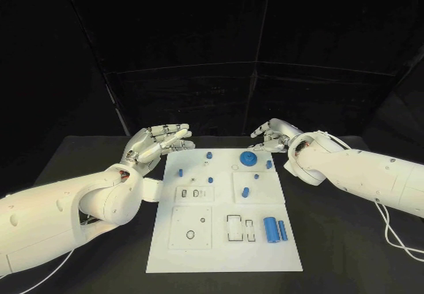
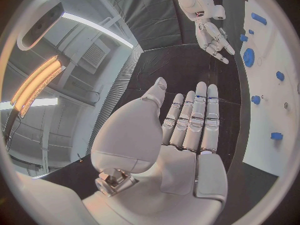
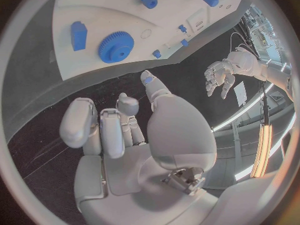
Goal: Assemble the parts on the task board
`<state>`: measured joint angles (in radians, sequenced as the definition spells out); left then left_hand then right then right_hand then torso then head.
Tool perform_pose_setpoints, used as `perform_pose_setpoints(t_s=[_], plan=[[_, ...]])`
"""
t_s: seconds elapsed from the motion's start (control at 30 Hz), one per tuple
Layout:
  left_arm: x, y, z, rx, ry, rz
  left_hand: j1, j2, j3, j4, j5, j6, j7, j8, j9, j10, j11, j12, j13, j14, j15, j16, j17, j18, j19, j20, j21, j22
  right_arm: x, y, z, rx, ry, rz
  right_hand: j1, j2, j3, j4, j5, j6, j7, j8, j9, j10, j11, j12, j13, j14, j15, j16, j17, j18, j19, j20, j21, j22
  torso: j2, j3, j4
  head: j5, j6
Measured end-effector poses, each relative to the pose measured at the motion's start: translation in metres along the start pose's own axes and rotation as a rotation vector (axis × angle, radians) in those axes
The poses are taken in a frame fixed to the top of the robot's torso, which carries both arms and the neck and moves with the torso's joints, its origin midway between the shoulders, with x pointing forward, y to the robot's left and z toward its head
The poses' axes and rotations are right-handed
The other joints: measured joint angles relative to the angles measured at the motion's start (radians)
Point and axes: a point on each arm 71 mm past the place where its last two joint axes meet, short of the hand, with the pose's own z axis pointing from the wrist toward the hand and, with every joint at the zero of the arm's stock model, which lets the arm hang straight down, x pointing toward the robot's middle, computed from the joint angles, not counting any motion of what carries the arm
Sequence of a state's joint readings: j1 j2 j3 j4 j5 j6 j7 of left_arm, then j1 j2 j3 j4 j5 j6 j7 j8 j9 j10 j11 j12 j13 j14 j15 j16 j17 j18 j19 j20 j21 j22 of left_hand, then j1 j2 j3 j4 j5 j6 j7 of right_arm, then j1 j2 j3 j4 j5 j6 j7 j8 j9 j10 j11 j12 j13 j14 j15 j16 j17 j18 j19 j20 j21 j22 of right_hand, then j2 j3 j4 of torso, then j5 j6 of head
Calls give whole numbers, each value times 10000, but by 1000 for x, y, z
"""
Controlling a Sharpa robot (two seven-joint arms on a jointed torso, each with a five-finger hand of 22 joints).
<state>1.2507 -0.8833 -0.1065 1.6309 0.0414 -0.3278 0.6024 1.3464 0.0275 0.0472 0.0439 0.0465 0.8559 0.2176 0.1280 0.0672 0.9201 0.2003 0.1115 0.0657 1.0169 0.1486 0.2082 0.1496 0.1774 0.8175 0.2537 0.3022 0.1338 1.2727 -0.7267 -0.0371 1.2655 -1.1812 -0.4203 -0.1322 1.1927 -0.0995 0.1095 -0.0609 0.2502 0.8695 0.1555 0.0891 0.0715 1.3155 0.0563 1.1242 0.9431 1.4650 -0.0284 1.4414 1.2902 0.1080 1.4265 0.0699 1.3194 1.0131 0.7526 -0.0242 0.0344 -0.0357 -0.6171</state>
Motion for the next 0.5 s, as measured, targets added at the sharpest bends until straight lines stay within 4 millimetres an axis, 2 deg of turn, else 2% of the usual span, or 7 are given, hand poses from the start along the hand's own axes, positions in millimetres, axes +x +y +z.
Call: perform_pose_setpoints(t_s=[0.07, 0.13, 0.17, 0.23, 0.3, 0.5], plan=[[0, 0, 0, -10, -2, 1, 0, 0, 0, 0, 0, 0, 0, 0, 0, 0, 0, 0, 0, 0, 0, 0, 0, 0, 0, 0, -38, 1, 2, -1, 1, 141, 194, -2, 213, 0, -196, 195, -45, -122, 79, 60, -8, 86, 86, 680, 864, 35, 37, 188, 155, 0, 50, 50, 141, 236, 0, 2, 0, -21, 1], [-1, 1, 0, -21, -11, 7, 0, 0, 0, 0, 0, 0, 0, 0, 0, 0, 0, 0, 0, 0, 0, 0, 0, -1, 0, 0, -37, 1, 5, -1, 4, 262, 410, -41, 341, -27, -355, 301, -57, -209, 45, 65, -8, 159, 158, 1036, 1347, 1, 71, 286, 180, 0, 50, 50, 205, 358, 2, 4, 0, -35, -9], [-1, 1, 0, -22, -16, 11, 0, 0, 0, 0, 0, 0, 0, 0, 0, 0, 0, 0, 0, 0, 0, 0, 1, 1, 0, 0, -38, 1, 6, 0, 5, 302, 497, -63, 364, -4, -394, 340, -84, -236, 64, 91, -8, 176, 168, 1143, 1494, 1, 71, 310, 181, 0, 50, 50, 231, 397, 3, 5, 0, -38, -17], [-2, 1, 1, -25, -28, 19, 0, 0, 0, 0, 0, 0, 0, 0, 0, 0, 0, 0, 0, 0, 0, 0, 0, 0, 0, 0, -38, 1, 8, 0, 6, 389, 696, -150, 593, -95, -513, 427, -144, -384, 115, 115, -11, 193, 151, 1316, 1754, 35, 106, 407, 180, 1, 86, 86, 278, 488, 8, 5, 0, -43, -37], [-2, 2, 1, -30, -40, 25, 0, 0, 0, 0, 0, 0, 0, 0, 1, 0, 0, 0, 0, 0, 0, 0, 0, 1, 0, 0, -38, 1, 11, 1, 8, 464, 880, -262, 716, -134, -583, 474, -144, -446, 167, 115, -21, 230, 189, 1415, 1887, 0, 142, 462, 180, -159, 87, 87, 319, 565, 10, 7, 1, -45, -56], [-3, 2, 1, -46, -66, 39, 0, 0, 0, 0, 0, 0, 0, 0, 1, 0, 0, 0, 0, 0, 0, 0, -8, 0, 0, 0, -38, 2, 16, 3, 11, 633, 1328, -655, 941, -178, -739, 633, -144, -539, 176, 182, -21, 246, 206, 1547, 2135, 0, 142, 543, 179, -155, 85, 162, 390, 716, 25, 10, 3, -50, -93]])
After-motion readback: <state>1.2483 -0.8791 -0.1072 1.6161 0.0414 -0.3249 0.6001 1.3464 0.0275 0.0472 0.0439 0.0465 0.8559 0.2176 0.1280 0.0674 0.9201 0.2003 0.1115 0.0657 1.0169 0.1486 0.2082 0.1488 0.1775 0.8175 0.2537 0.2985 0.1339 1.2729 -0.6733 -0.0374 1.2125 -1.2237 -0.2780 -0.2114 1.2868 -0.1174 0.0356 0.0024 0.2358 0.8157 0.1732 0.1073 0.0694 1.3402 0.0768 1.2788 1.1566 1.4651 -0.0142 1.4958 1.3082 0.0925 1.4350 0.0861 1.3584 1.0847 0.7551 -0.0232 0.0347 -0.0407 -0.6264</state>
